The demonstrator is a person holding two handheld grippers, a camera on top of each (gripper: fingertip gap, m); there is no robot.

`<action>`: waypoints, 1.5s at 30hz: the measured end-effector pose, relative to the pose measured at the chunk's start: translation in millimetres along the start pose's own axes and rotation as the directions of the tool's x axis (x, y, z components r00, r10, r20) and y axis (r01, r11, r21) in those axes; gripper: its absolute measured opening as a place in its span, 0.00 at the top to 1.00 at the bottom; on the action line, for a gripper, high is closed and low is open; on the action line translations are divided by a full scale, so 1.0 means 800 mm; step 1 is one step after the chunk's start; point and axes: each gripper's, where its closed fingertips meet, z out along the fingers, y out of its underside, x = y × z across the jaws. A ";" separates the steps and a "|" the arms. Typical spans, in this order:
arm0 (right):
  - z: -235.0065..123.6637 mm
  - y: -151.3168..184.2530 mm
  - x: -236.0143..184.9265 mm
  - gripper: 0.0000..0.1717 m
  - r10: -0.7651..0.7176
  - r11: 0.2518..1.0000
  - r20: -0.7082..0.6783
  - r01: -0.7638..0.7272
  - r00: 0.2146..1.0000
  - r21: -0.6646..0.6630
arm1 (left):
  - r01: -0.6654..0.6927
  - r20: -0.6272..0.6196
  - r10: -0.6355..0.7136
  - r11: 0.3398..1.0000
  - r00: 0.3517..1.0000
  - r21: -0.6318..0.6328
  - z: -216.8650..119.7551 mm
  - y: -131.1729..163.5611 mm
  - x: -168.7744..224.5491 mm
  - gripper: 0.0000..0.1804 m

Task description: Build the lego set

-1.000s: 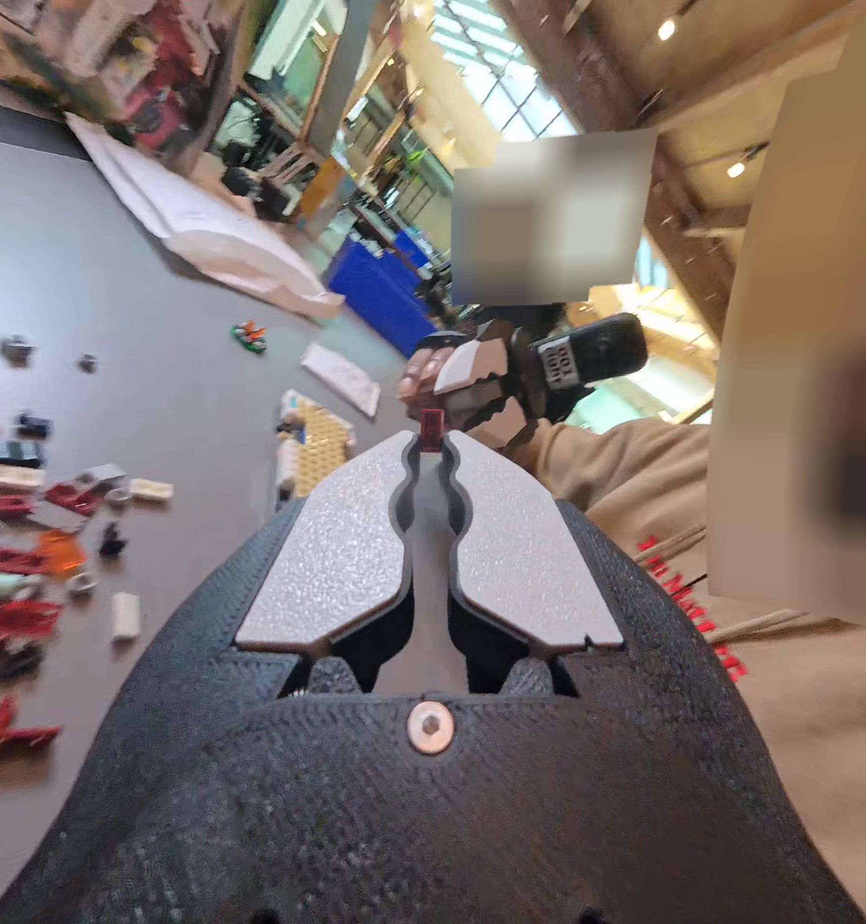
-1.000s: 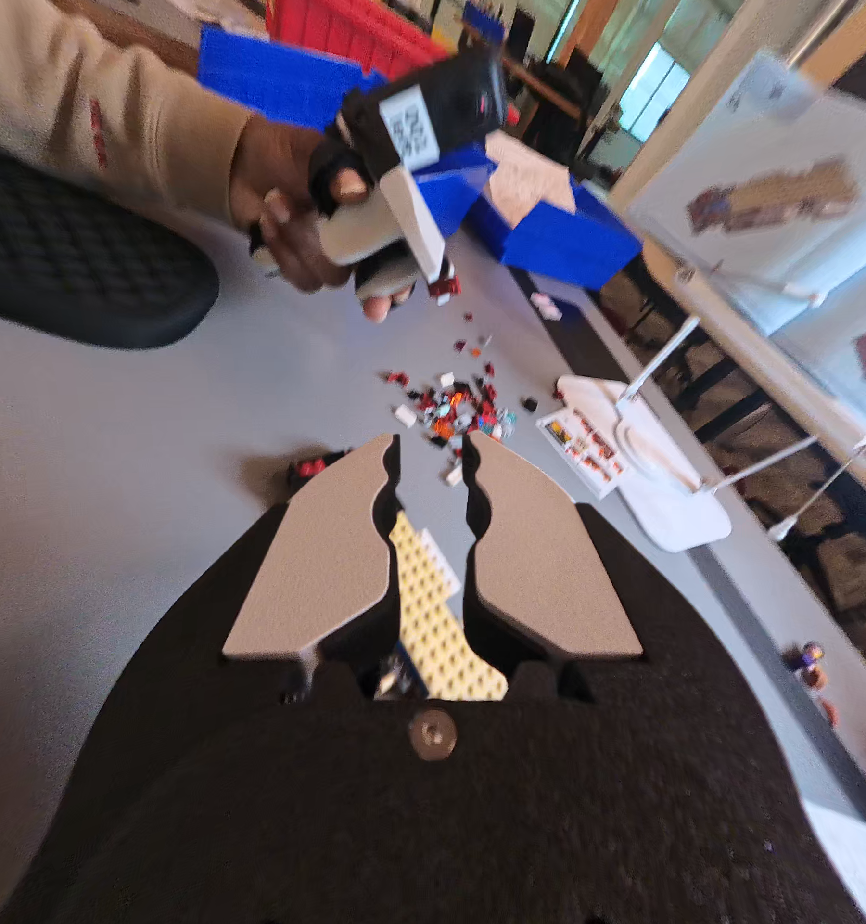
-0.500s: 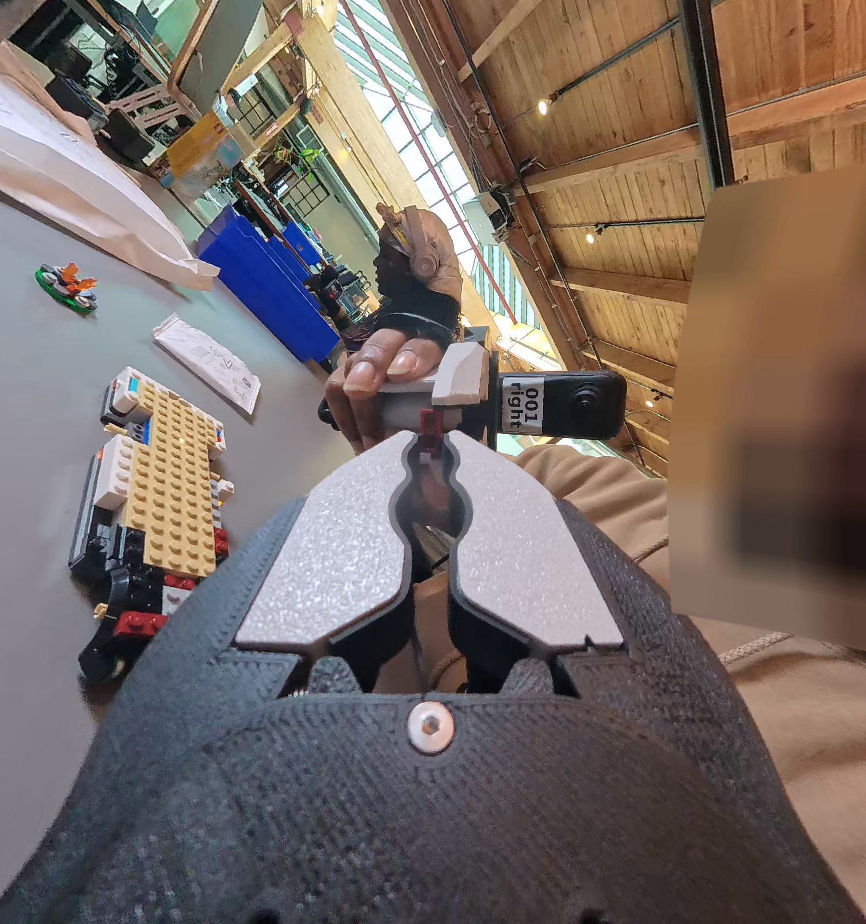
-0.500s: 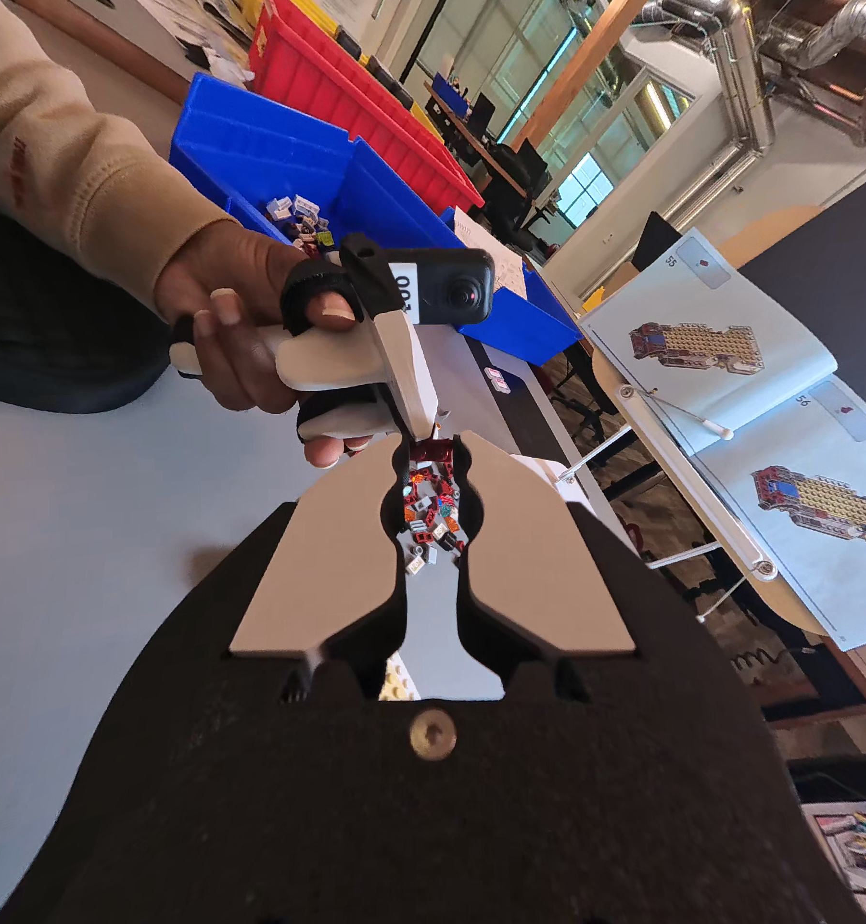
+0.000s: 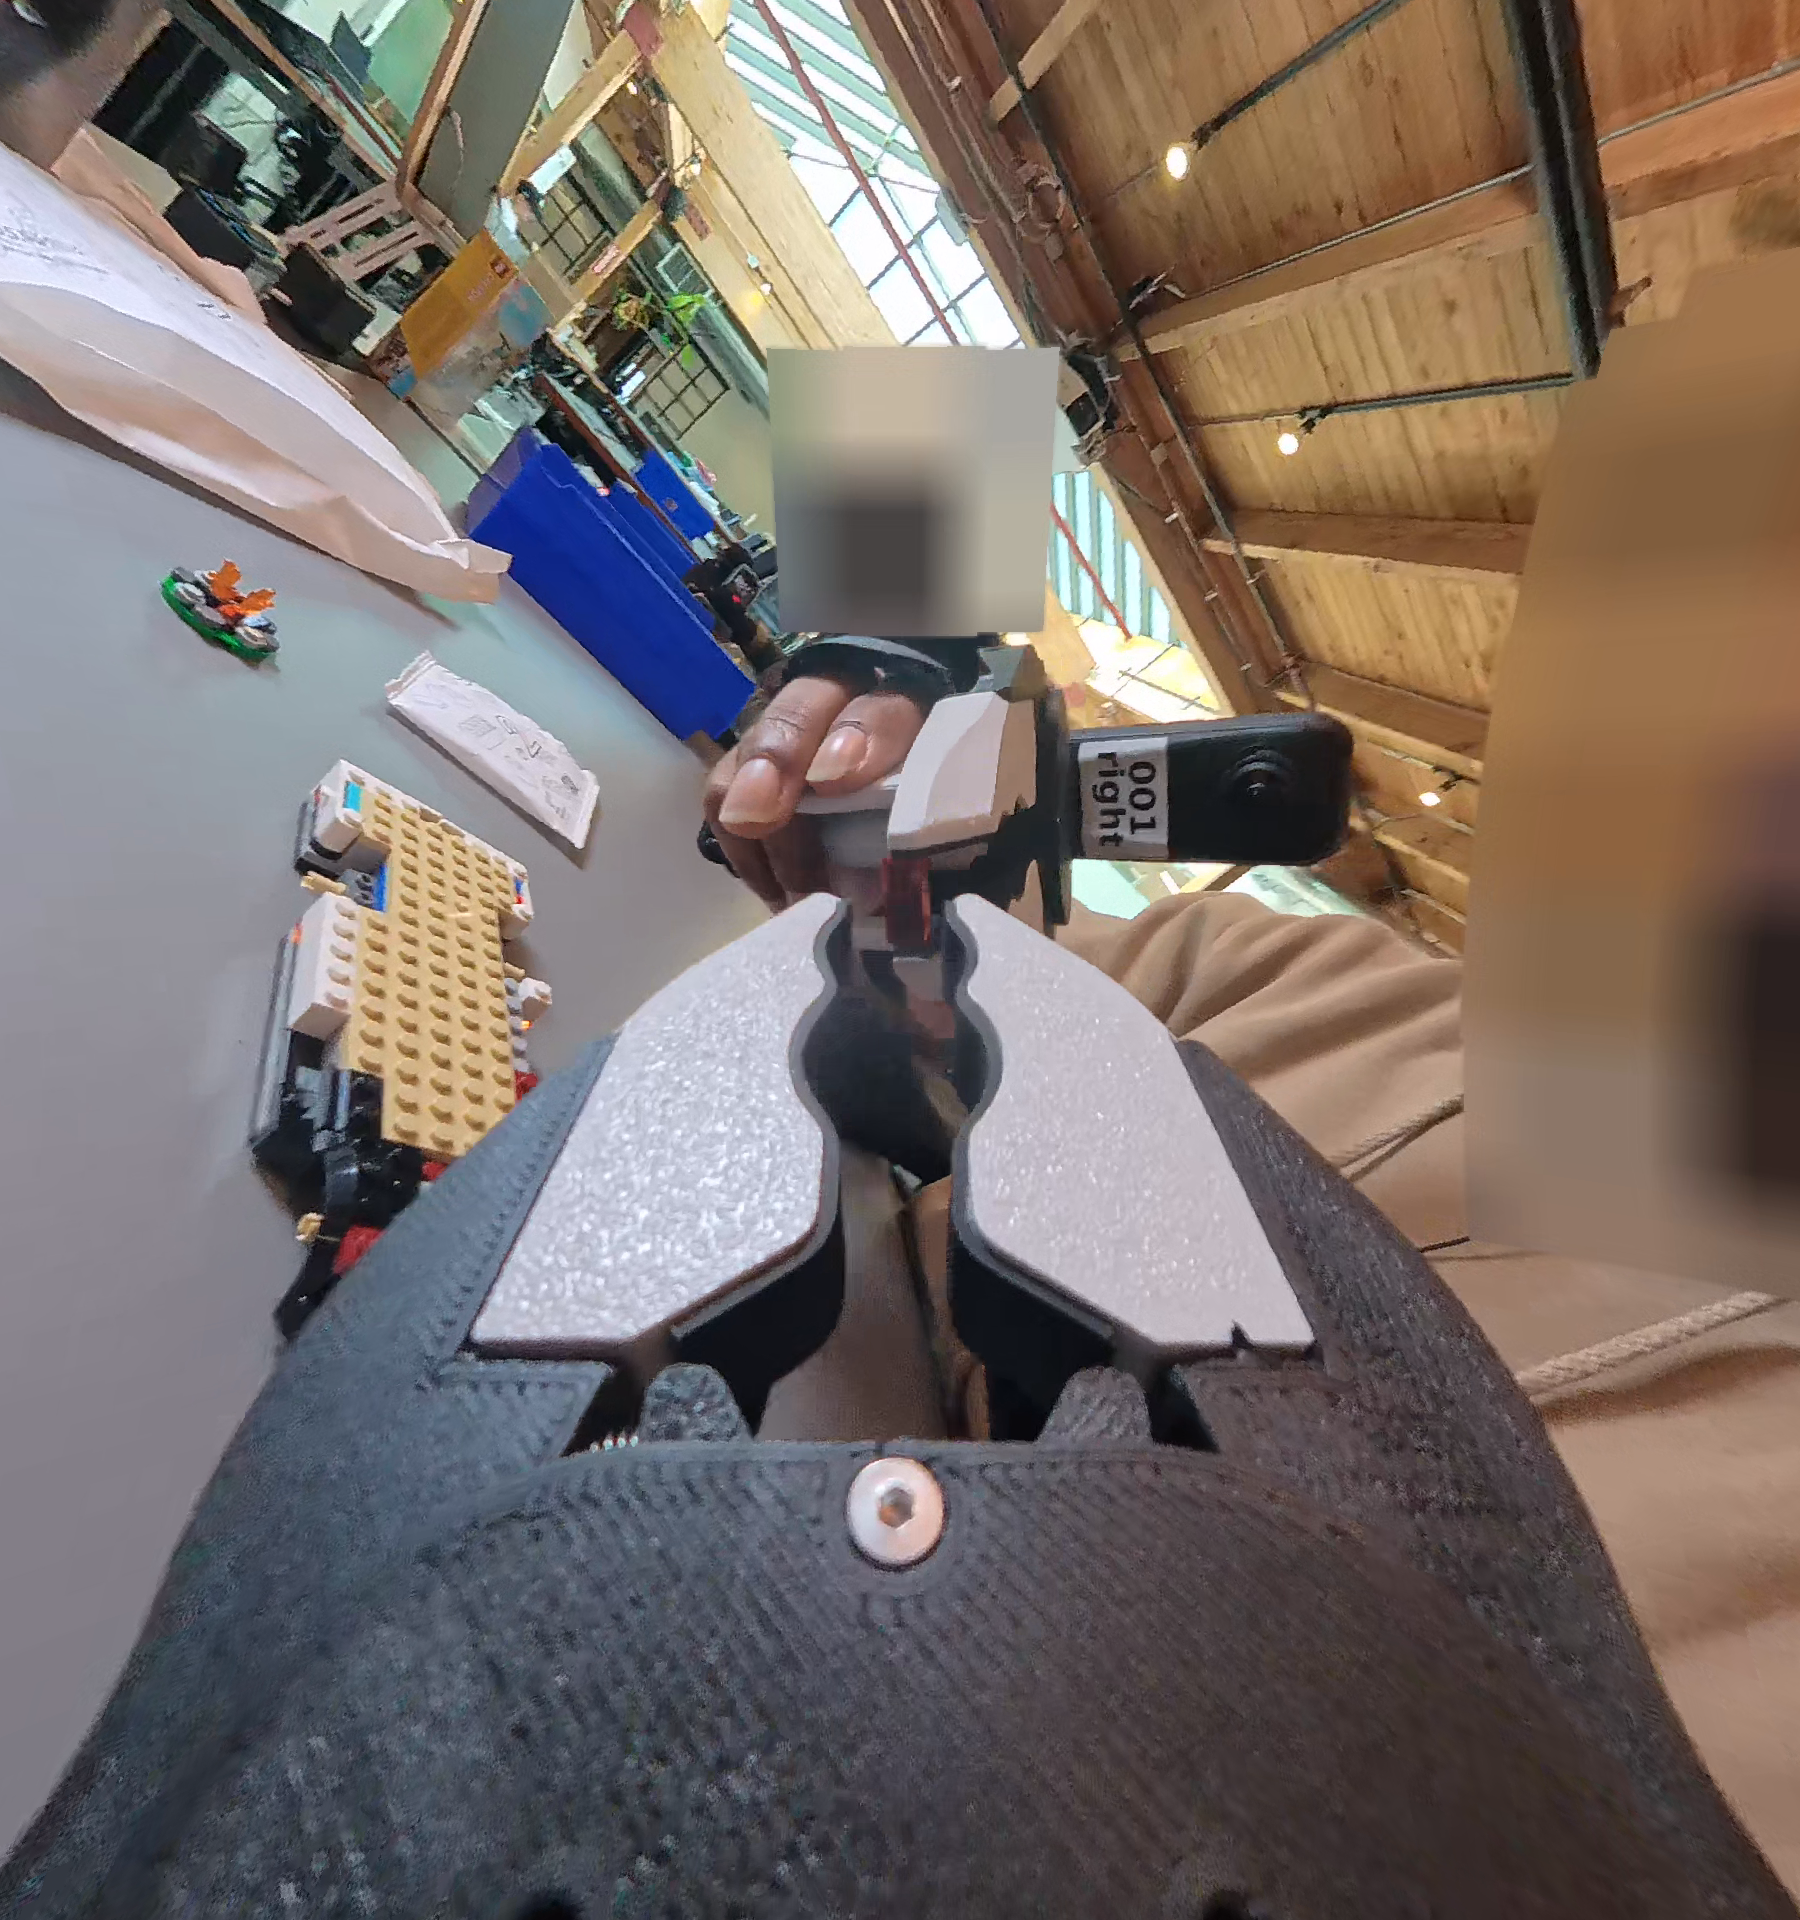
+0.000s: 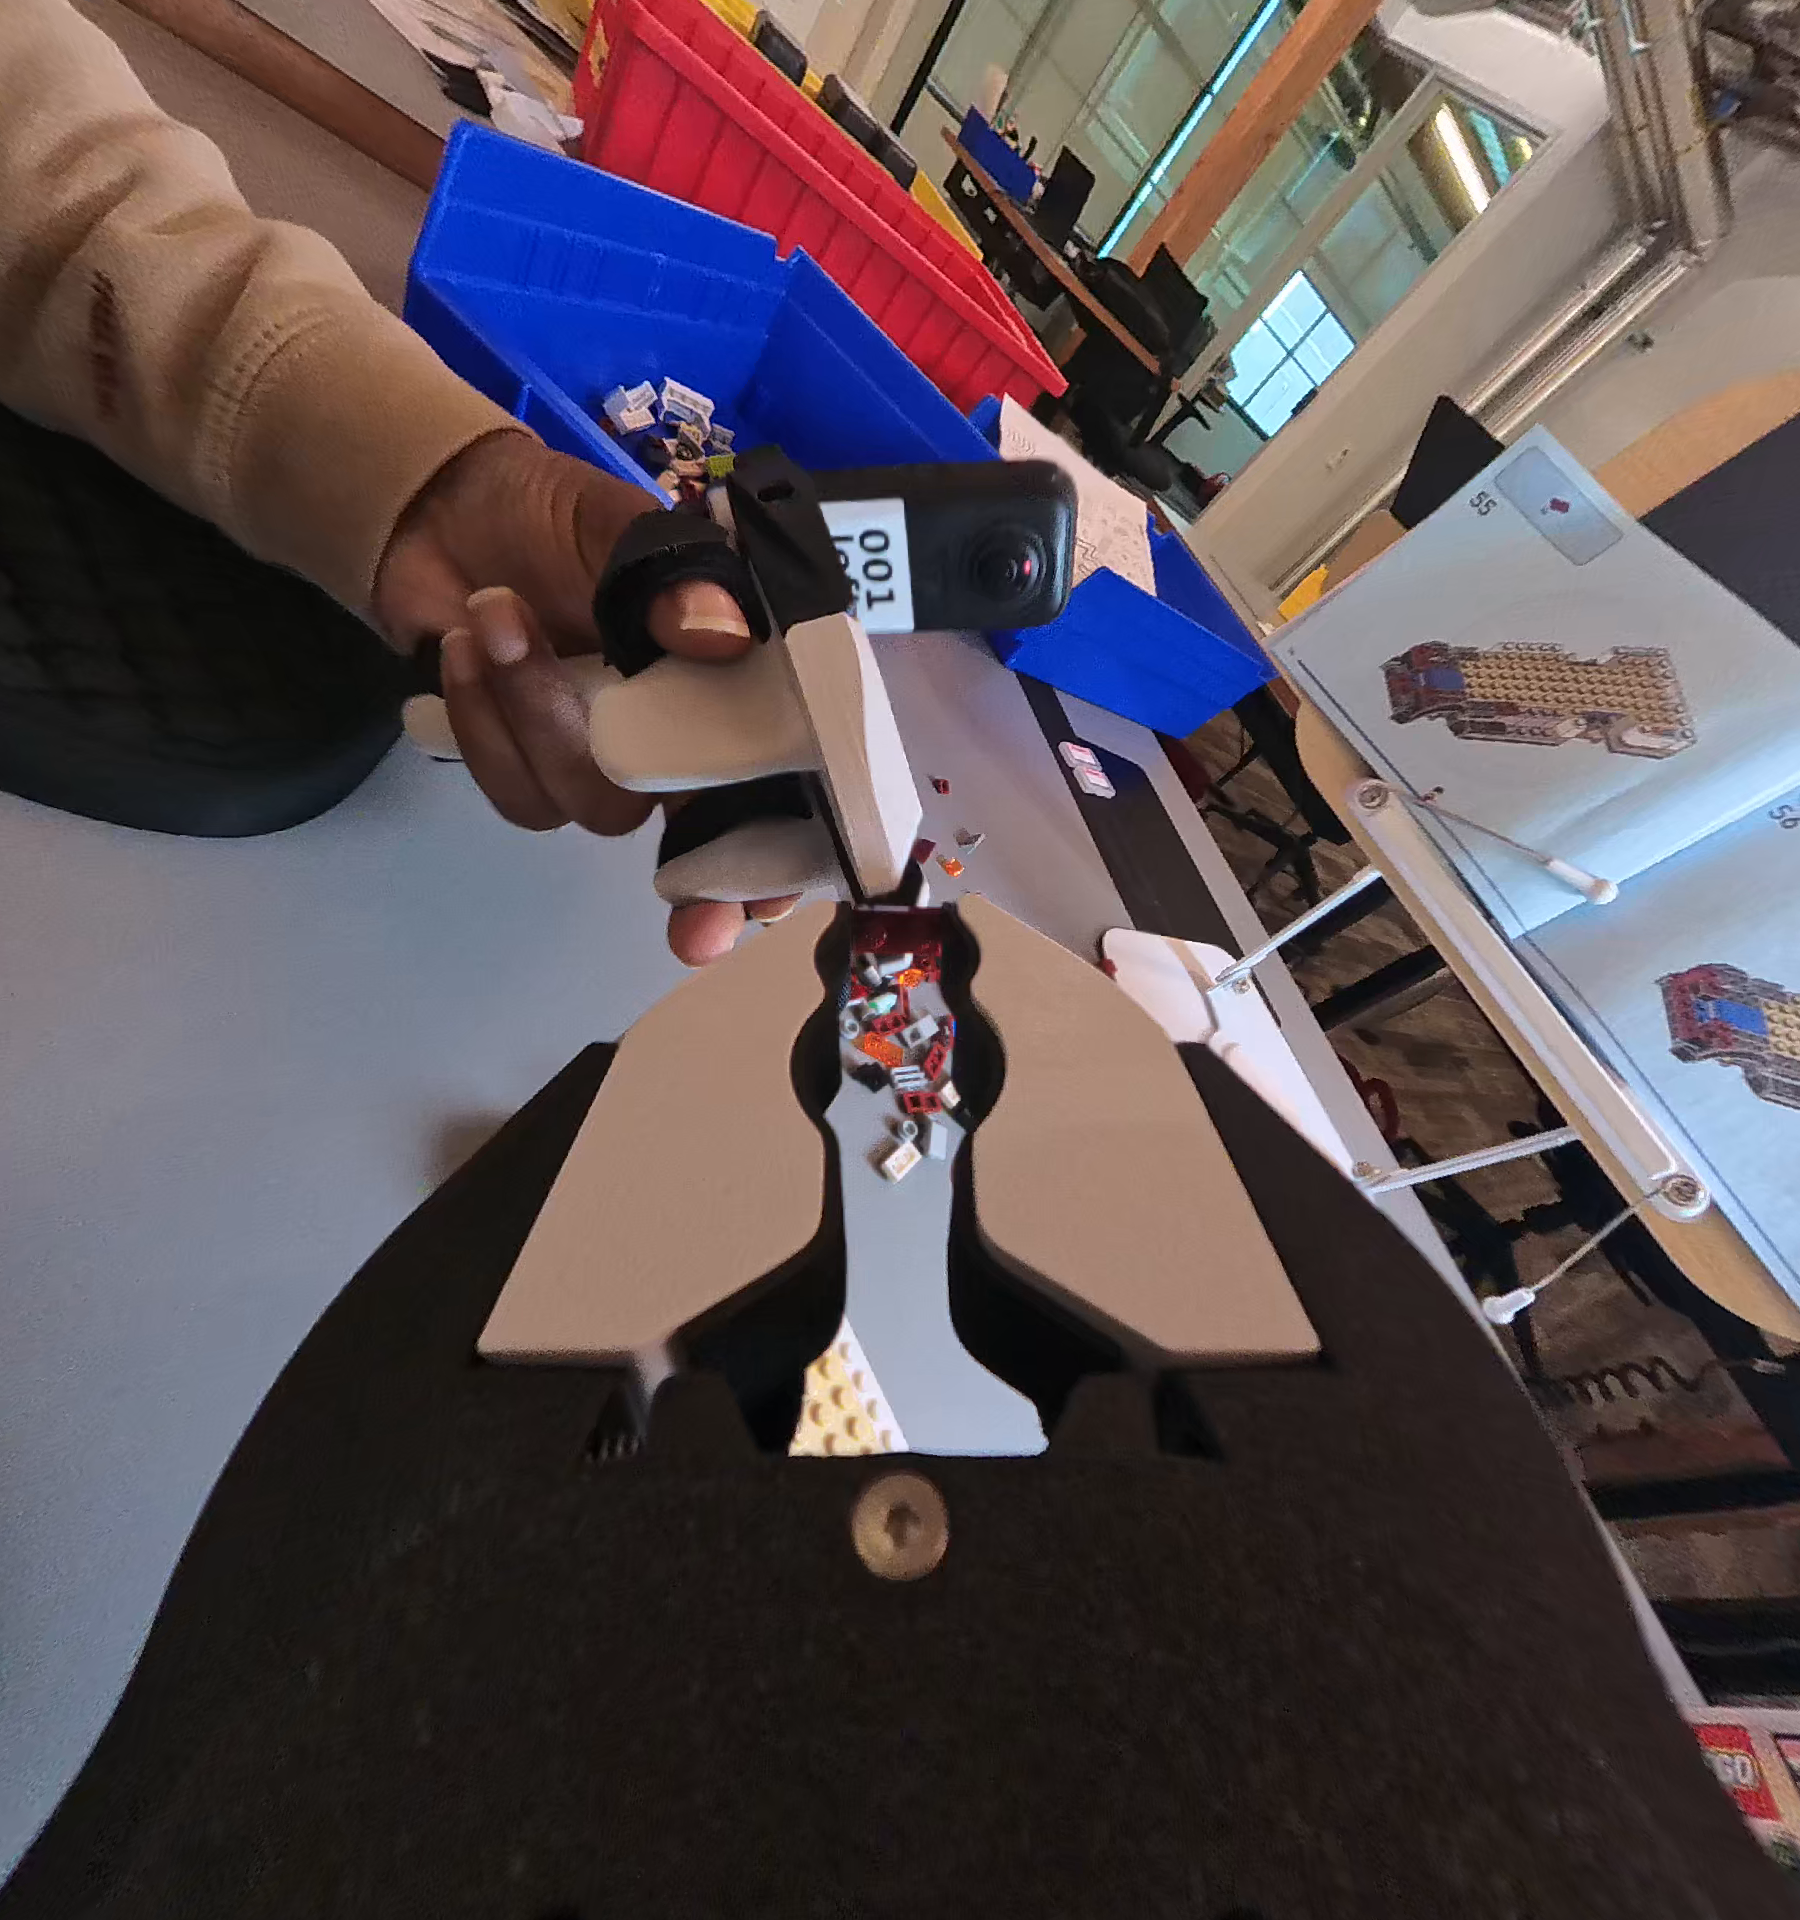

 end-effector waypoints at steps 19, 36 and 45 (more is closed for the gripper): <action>-0.087 0.172 -0.056 0.90 0.188 0.870 0.219 -0.059 0.957 -0.490 | -0.292 0.296 0.663 0.626 0.688 -0.723 -0.035 0.106 -0.106 0.83; -0.053 0.098 -0.073 0.91 0.074 0.938 0.542 0.125 0.837 -0.322 | -0.391 0.257 0.734 0.584 0.629 -0.711 -0.015 0.113 -0.101 0.87; -0.028 0.100 -0.102 0.91 0.008 0.893 0.702 0.310 0.712 -0.325 | -0.410 0.259 0.761 0.564 0.594 -0.717 -0.016 0.114 -0.103 0.85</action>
